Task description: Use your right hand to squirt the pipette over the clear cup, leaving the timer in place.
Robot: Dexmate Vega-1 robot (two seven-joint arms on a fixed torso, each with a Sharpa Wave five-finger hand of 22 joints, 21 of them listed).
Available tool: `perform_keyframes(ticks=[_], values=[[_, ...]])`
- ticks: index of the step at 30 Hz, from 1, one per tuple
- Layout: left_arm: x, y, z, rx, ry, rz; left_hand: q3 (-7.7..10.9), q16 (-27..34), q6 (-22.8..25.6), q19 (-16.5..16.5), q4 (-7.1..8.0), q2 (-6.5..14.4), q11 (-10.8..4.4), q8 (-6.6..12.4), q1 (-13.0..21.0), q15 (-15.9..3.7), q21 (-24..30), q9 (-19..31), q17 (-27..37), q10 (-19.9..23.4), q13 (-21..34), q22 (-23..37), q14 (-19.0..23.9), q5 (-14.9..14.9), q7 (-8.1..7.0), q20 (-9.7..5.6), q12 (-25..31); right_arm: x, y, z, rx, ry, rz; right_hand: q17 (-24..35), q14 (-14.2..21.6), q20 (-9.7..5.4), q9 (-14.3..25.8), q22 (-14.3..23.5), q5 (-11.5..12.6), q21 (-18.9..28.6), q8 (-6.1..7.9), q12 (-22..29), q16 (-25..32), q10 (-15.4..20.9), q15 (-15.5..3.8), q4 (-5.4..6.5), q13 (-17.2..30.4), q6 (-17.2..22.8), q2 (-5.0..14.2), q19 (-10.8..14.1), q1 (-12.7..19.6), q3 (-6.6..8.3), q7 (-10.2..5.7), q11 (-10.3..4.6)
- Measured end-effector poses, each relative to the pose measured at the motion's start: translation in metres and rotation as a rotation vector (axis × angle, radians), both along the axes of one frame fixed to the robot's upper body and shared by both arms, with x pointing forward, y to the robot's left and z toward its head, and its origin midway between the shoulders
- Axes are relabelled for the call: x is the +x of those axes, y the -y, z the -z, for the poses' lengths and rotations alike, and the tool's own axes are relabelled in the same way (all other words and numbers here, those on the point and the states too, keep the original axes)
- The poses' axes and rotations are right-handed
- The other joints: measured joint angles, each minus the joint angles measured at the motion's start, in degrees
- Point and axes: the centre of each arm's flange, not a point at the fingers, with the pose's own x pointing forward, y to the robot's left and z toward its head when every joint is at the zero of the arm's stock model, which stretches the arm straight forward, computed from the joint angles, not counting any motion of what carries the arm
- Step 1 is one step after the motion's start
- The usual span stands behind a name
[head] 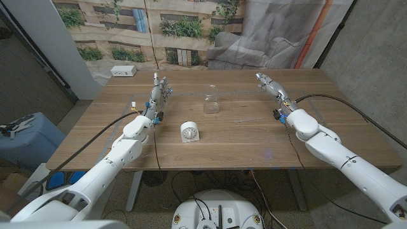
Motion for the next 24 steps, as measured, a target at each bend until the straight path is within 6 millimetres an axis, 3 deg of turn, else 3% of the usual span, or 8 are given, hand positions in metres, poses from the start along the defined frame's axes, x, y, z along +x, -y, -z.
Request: perform_keyframes(ticks=[7, 8, 13, 24], values=[[0.0, 0.0, 0.0, 0.0, 0.0, 0.0, 0.0, 0.0, 0.0, 0.0, 0.0, 0.0, 0.0, 0.0, 0.0, 0.0, 0.0, 0.0, 0.0, 0.0, 0.0, 0.0, 0.0, 0.0, 0.0, 0.0, 0.0, -0.012, -0.004, -0.005, -0.107, 0.024, 0.054, -0.4, -0.5, 0.62, 0.1, 0.0, 0.0, 0.0, 0.0, 0.0, 0.0, -0.8, 0.52, -1.35, 0.0, 0.1, 0.59, -0.6, 0.6, 0.42, -0.71, 0.0], [0.0, 0.0, 0.0, 0.0, 0.0, 0.0, 0.0, 0.0, 0.0, 0.0, 0.0, 0.0, 0.0, 0.0, 0.0, 0.0, 0.0, 0.0, 0.0, 0.0, 0.0, 0.0, 0.0, 0.0, 0.0, 0.0, 0.0, -0.012, -0.004, -0.005, -0.11, 0.026, 0.054, -0.5, -0.7, 0.6, 0.2, 0.0, 0.0, 0.0, 0.0, 0.0, -0.1, -0.8, 0.71, -1.49, -0.1, 0.2, -0.09, -0.6, 1.3, 0.38, -0.76, 0.03], [0.0, 0.0, 0.0, 0.0, 0.0, 0.0, 0.0, 0.0, 0.0, 0.0, 0.0, 0.0, 0.0, 0.0, 0.0, 0.0, 0.0, 0.0, 0.0, 0.0, 0.0, 0.0, 0.0, 0.0, 0.0, 0.0, 0.0, -0.022, -0.009, -0.008, -0.19, 0.044, 0.085, -0.9, -1.2, 0.52, 0.3, 0.0, -0.4, 0.0, 0.0, 0.0, -0.2, -1.4, 0.6, -2.62, -0.3, 0.8, -0.15, -1.3, 1.4, 0.88, -1.44, -0.01], [0.0, 0.0, 0.0, 0.0, 0.0, 0.0, 0.0, 0.0, 0.0, 0.0, 0.0, 0.0, 0.0, 0.0, 0.0, 0.0, 0.0, 0.0, 0.0, 0.0, 0.0, 0.0, 0.0, 0.0, 0.0, 0.0, 0.0, -0.038, -0.019, -0.012, -0.377, 0.065, 0.173, -1.7, -2.6, 0.82, 0.3, 0.0, -0.4, 0.0, 0.0, 0.0, -0.2, -3.7, 1.32, -5.47, -0.4, 1.1, -0.9, -1.6, 4.8, 1.63, -1.74, -0.42]])
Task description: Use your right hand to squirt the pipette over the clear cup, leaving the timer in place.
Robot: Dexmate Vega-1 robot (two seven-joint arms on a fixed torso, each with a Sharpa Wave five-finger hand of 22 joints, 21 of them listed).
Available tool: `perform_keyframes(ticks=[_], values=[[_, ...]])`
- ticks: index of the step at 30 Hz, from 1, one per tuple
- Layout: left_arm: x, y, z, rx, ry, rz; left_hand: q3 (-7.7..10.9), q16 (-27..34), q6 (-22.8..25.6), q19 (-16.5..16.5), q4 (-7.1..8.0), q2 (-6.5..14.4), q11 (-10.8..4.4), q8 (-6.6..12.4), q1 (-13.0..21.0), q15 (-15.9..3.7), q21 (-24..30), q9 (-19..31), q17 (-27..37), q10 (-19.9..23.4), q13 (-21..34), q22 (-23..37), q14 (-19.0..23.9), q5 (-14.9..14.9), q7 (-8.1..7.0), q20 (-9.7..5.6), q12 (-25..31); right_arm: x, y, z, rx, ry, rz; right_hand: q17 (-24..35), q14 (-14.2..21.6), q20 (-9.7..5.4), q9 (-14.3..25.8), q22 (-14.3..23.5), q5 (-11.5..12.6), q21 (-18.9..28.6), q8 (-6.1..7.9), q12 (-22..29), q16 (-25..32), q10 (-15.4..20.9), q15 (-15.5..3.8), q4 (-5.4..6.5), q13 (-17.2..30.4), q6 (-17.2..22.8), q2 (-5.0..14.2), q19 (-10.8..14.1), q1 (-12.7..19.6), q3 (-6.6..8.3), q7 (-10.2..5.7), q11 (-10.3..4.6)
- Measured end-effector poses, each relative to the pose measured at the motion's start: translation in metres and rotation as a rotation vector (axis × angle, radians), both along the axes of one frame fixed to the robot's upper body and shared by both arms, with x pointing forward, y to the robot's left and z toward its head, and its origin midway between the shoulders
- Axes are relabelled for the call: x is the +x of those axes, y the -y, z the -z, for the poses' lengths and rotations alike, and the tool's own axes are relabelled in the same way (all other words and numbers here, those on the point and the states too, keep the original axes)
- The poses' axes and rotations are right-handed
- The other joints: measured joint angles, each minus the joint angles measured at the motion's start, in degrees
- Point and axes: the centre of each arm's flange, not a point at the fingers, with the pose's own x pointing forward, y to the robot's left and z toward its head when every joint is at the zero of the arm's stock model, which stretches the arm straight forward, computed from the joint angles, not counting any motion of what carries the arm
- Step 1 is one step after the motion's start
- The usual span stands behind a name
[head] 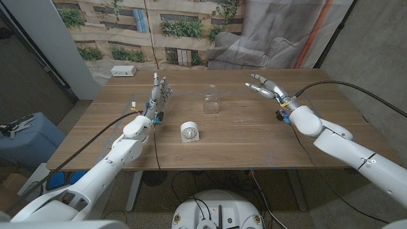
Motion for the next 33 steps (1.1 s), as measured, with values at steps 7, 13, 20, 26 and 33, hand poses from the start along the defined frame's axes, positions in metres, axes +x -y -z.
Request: perform_keyframes(ticks=[7, 13, 20, 26, 33], values=[[0.0, 0.0, 0.0, 0.0, 0.0, 0.0, 0.0, 0.0, 0.0, 0.0, 0.0, 0.0, 0.0, 0.0, 0.0, 0.0, 0.0, 0.0, 0.0, 0.0, 0.0, 0.0, 0.0, 0.0, -0.01, 0.0, 0.0, -0.009, -0.01, -0.001, -0.116, -0.002, 0.056, -0.5, -0.8, 0.72, 0.3, 0.0, -0.3, 0.0, 0.12, 0.0, 0.0, -1.3, 0.82, -1.63, -0.1, 0.0, -0.79, -0.7, 1.6, 0.56, -0.63, -0.2], [0.0, 0.0, 0.0, 0.0, 0.0, 0.0, 0.0, 0.0, 0.2, 0.0, 0.0, 0.0, 0.0, 0.0, 0.0, 0.0, 0.0, 0.0, 0.0, 0.0, 0.0, 0.0, 0.0, 0.0, -0.22, 0.0, 0.0, -0.016, -0.02, -0.003, -0.214, -0.004, 0.102, -1.0, -1.4, 1.24, 0.3, 0.0, -0.3, 0.0, 0.44, 0.0, 0.0, -2.4, 1.42, -3.33, -0.1, 0.7, -1.51, -1.2, 2.6, 0.63, -1.33, 0.32], [0.0, 0.0, 0.0, 0.0, 0.0, 0.0, 0.0, 0.0, 0.2, 0.0, 0.0, 0.0, 0.0, 0.0, 0.0, 0.0, 0.0, 0.0, 0.0, 0.0, 0.0, 0.0, 0.0, 0.0, -0.21, 0.0, 0.0, -0.024, -0.033, -0.008, -0.32, -0.008, 0.139, -1.3, -2.4, 1.76, 0.5, 0.0, -0.3, 0.0, 0.44, 0.0, 0.0, -3.5, 2.37, -4.57, -0.1, 0.7, -2.96, -1.8, 4.0, 0.97, -1.33, 0.62], [0.0, 0.0, 0.0, 0.0, 0.0, 0.0, 0.0, 0.0, 0.2, 0.0, 0.0, 0.0, 0.0, 0.0, 0.0, 0.0, 0.0, 0.0, 0.0, 0.0, 0.0, 0.0, 0.0, 0.0, -0.21, 0.0, 0.0, -0.024, -0.034, -0.007, -0.399, -0.04, 0.201, -1.6, -3.0, 2.45, 0.5, 0.0, -0.3, 0.0, 0.88, 0.0, 0.0, -4.2, 2.98, -5.68, -0.1, 1.7, -2.85, -2.4, 5.0, 1.59, -2.35, 0.71], [0.0, 0.0, 0.0, 0.001, 0.0, 0.0, 0.0, 0.0, 0.2, 0.0, 0.0, 0.0, 0.0, 0.0, 0.0, 0.0, 0.0, 0.0, 0.0, 0.0, 0.0, 0.0, 0.0, 0.0, -0.21, 0.0, 0.0, -0.027, -0.049, -0.009, -0.502, -0.063, 0.231, -1.6, -3.1, 3.12, 0.5, 0.0, -0.2, 0.0, 1.22, 0.0, 0.0, -4.4, 3.51, -6.32, -0.1, 2.3, -2.58, -2.3, 5.6, 2.24, -2.96, 0.92]])
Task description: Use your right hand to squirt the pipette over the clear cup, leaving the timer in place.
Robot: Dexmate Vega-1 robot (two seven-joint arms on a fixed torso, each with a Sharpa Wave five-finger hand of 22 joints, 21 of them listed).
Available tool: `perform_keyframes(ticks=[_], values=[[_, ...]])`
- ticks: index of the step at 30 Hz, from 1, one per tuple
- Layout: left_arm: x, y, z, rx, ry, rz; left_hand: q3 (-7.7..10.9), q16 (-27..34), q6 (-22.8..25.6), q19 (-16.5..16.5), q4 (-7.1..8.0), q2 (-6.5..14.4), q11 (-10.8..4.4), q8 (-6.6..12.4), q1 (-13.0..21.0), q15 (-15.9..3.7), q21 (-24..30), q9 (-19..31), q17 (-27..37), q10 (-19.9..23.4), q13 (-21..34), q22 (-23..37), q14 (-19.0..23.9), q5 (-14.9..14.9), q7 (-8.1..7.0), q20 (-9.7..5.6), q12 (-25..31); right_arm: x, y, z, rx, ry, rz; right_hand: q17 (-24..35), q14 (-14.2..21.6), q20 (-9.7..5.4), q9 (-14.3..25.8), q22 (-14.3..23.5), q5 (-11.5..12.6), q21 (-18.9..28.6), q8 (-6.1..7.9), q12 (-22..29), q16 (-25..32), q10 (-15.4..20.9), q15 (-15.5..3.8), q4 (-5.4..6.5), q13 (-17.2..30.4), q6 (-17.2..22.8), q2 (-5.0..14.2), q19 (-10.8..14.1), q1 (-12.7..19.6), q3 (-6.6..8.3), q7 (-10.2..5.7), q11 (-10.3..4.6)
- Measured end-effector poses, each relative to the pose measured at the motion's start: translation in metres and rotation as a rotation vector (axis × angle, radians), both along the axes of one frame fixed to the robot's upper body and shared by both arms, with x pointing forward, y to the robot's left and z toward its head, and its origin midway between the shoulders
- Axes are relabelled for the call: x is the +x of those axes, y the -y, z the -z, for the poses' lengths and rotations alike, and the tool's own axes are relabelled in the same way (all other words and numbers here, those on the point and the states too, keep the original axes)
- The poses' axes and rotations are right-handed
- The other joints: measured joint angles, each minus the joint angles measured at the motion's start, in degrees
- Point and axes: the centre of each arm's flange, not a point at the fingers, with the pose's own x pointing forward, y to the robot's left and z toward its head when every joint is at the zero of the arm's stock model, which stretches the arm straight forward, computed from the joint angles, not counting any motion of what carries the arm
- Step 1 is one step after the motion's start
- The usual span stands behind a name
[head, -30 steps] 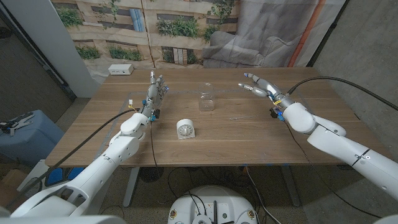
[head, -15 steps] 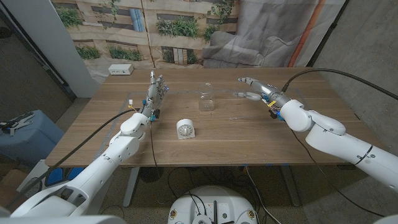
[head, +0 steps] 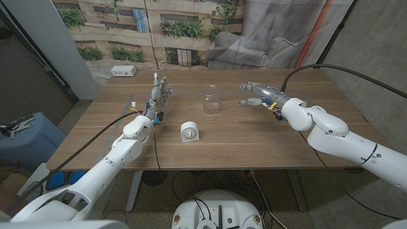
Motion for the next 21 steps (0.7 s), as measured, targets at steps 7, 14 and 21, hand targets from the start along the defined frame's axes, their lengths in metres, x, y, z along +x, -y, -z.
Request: perform_keyframes(ticks=[7, 14, 21], values=[[0.0, 0.0, 0.0, 0.0, 0.0, 0.0, 0.0, 0.0, 0.0, 0.0, 0.0, 0.0, 0.0, 0.0, 0.0, 0.0, 0.0, 0.0, 0.0, 0.0, 0.0, 0.0, 0.0, 0.0, 0.0, 0.0, 0.0, 0.002, -0.005, 0.001, -0.093, -0.037, 0.052, -0.3, -0.2, 0.28, 0.2, 0.0, 0.2, 0.0, 0.0, 0.0, 0.2, -0.6, 0.19, -0.35, 0.0, -0.4, 0.09, 0.1, 1.1, 0.35, -0.42, 0.0], [0.0, 0.0, 0.0, 0.0, 0.0, 0.0, 0.0, 0.0, 0.0, 0.0, 0.0, 0.0, 0.0, 0.0, 0.0, 0.0, 0.0, 0.0, 0.0, 0.0, 0.0, 0.0, 0.0, 0.0, 0.0, 0.0, 0.0, 0.003, -0.01, 0.003, -0.15, -0.062, 0.086, -0.3, -0.5, 1.03, 0.3, 0.0, 0.6, 0.0, 0.0, 0.0, 0.2, -0.9, 0.49, -0.94, 0.2, -0.4, -0.12, 0.2, 2.4, 0.95, -0.42, 0.31], [0.0, 0.0, 0.0, 0.0, 0.0, 0.0, 0.0, 0.0, 0.0, 0.0, 0.0, 0.0, 0.0, 0.0, 0.0, 0.0, 0.0, 0.0, 0.0, 0.0, 0.0, 0.0, 0.0, 0.0, 0.0, 0.0, 0.0, 0.005, -0.016, 0.005, -0.197, -0.082, 0.134, -0.5, 0.0, 1.62, 0.3, 0.0, 0.6, 0.0, 0.85, 0.4, 0.5, -1.3, 1.03, -1.65, 0.2, 1.4, -0.06, 0.2, 4.0, 1.66, -2.25, 0.72]])
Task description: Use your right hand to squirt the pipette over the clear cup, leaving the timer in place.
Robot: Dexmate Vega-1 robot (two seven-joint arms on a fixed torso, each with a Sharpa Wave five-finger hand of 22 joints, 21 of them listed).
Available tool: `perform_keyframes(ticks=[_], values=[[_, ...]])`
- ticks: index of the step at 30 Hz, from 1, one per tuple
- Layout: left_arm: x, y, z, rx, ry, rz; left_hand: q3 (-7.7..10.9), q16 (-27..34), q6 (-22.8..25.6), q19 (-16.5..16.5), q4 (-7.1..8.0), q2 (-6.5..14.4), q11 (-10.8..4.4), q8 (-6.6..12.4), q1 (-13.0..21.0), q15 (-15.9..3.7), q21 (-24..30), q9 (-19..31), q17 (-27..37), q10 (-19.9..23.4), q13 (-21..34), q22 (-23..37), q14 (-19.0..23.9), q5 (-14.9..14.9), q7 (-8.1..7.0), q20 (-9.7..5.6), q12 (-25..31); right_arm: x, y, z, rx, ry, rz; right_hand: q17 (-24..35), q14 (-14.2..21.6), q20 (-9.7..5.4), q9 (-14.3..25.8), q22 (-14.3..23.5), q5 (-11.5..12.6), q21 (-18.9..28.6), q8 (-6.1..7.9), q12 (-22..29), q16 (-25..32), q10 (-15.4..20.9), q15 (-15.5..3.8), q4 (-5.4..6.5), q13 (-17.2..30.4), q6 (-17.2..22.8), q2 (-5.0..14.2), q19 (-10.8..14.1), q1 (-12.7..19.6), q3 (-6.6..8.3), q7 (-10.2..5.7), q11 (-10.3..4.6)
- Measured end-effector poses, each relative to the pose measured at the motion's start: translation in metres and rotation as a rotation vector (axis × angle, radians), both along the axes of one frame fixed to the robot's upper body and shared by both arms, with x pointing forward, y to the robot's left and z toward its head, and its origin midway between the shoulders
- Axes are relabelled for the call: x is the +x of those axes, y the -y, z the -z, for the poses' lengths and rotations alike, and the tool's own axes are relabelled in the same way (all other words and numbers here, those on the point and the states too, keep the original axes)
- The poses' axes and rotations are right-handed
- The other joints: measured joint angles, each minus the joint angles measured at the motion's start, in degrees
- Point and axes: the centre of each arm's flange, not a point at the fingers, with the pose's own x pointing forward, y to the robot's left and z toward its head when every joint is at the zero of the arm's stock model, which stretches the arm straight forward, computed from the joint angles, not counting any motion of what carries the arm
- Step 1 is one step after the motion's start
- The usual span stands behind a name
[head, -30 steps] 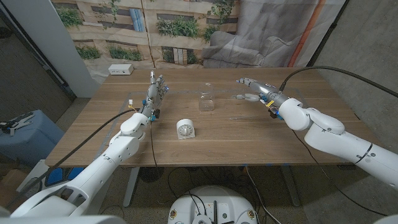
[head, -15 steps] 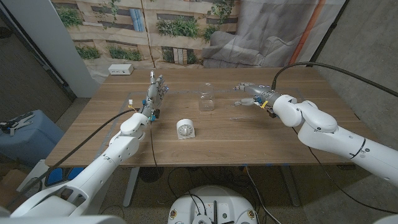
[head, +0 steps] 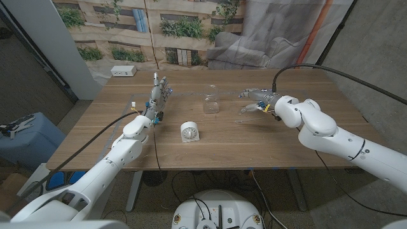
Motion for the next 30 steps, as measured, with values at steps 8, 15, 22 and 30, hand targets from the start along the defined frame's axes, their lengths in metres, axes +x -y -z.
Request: perform_keyframes(ticks=[8, 15, 22, 30], values=[[0.0, 0.0, 0.0, 0.0, 0.0, 0.0, 0.0, 0.0, 0.0, 0.0, 0.0, 0.0, 0.0, 0.0, 0.0, 0.0, 0.0, 0.0, 0.0, 0.0, 0.0, 0.0, 0.0, 0.0, 0.0, 0.0, 0.0, 0.002, -0.004, 0.001, -0.036, -0.005, 0.05, 0.0, -0.2, 0.21, 0.3, 0.0, 0.0, 0.4, 0.65, 0.2, 0.4, 0.2, 0.4, 0.01, 0.0, 2.0, -0.83, 0.2, 0.8, -0.01, 0.11, 0.16], [0.0, 0.0, 0.0, 0.0, -0.001, 0.0, 0.0, 0.0, 0.0, 0.0, 0.0, 0.0, 0.0, 0.0, 0.0, 0.0, 0.0, 0.0, 0.0, 0.0, 0.0, 0.0, 0.0, 0.0, 0.0, 0.0, 0.0, 0.005, -0.012, 0.005, -0.066, -0.021, 0.084, 0.1, 0.1, 0.3, 0.3, 0.0, 0.0, 0.4, 1.11, 0.4, 0.7, 0.2, 0.7, 0.18, 0.0, 2.8, -0.84, 0.3, 0.8, -0.17, -0.25, 0.22], [0.0, 0.0, 0.0, 0.0, -0.001, 0.0, 0.0, 0.0, 0.0, 0.0, 0.0, 0.0, 0.0, 0.0, 0.0, 0.0, 0.0, 0.0, 0.0, 0.0, 0.0, 0.0, 0.0, 0.0, 0.0, 0.0, 0.0, 0.008, -0.017, 0.01, -0.085, -0.039, 0.112, 0.2, 0.1, 0.6, 0.4, 0.0, 0.2, 0.4, 1.7, 0.4, 0.7, 0.5, 0.72, 0.18, 0.0, 4.7, -1.59, 0.6, 0.1, -0.17, -0.31, 0.53], [0.0, 0.0, 0.0, 0.0, -0.001, 0.0, 0.0, 0.0, 0.0, 0.0, 0.0, 0.0, 0.0, 0.0, 0.0, 0.0, 0.0, 0.0, 0.0, 0.0, 0.0, 0.0, 0.0, 0.0, 0.0, 0.0, 0.0, 0.01, -0.022, 0.015, -0.097, -0.052, 0.143, 0.2, 1.1, 1.08, 0.5, 0.0, 0.8, 0.4, 2.36, 0.9, 1.1, 1.4, 0.76, 0.36, 0.0, 6.7, -1.57, 1.4, 0.1, 0.01, 0.11, 0.51]])
